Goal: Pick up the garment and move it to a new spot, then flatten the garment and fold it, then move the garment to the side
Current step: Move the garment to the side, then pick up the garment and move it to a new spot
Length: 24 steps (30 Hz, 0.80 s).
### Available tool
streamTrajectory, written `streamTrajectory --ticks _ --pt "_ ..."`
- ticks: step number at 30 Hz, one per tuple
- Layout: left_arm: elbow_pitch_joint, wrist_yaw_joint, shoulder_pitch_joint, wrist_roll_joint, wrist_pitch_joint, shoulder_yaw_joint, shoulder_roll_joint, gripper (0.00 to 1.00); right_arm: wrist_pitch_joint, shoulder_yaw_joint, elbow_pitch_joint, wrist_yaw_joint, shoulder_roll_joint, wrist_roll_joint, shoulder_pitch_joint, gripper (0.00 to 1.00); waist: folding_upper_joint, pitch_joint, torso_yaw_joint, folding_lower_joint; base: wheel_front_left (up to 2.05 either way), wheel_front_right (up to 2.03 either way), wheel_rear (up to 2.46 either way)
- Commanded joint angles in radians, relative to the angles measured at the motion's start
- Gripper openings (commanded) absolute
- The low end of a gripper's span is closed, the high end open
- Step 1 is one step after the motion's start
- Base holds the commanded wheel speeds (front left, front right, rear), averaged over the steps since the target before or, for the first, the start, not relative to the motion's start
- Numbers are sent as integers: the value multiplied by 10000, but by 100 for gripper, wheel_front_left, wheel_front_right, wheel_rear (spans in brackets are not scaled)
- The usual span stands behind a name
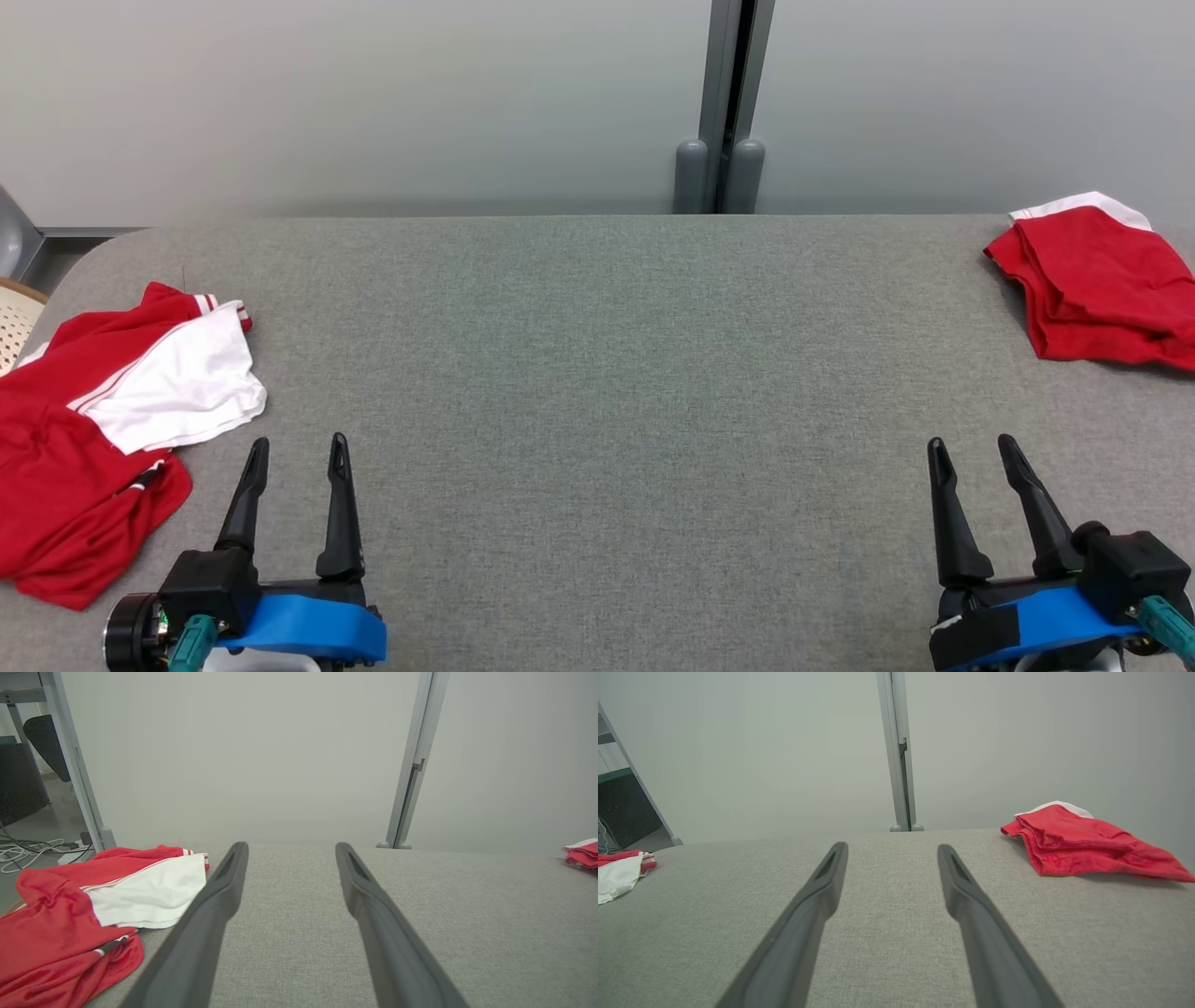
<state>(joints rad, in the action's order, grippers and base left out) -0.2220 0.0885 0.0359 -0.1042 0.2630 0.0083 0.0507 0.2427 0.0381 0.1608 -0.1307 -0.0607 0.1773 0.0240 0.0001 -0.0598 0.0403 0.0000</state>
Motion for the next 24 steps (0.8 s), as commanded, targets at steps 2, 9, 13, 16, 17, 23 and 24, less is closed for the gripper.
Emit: streamTrajectory --ticks 2,9,13,16,17,23,24 --pt "21 -37 -26 54 25 16 -2 100 -48 16 -110 -2 63 -43 -166 100 -1 1 -35 0 0 0 0" --pt "3 -31 37 33 25 14 -1 100 -91 41 -189 -2 97 -72 -254 100 -1 12 -4 0 0 0 0" --pt "-24 -7 93 39 25 70 -1 100 -111 21 -185 -2 103 -76 -246 100 -1 11 50 0 0 0 0" --pt "-16 -28 73 37 25 134 -1 100 -126 -60 -166 -2 108 -81 -234 100 -1 24 117 0 0 0 0" --pt "-16 -36 62 39 25 140 -1 100 -130 -70 -182 -2 107 -92 -251 100 -1 31 163 0 0 0 0" --pt "-25 -57 -13 89 25 196 0 100 -74 -290 -8 -2 109 131 -249 100 -1 125 517 0 0 0 0" --pt "-37 -61 -33 89 25 194 0 100 -53 -315 33 -2 108 180 -268 100 -1 152 614 0 0 0 0"
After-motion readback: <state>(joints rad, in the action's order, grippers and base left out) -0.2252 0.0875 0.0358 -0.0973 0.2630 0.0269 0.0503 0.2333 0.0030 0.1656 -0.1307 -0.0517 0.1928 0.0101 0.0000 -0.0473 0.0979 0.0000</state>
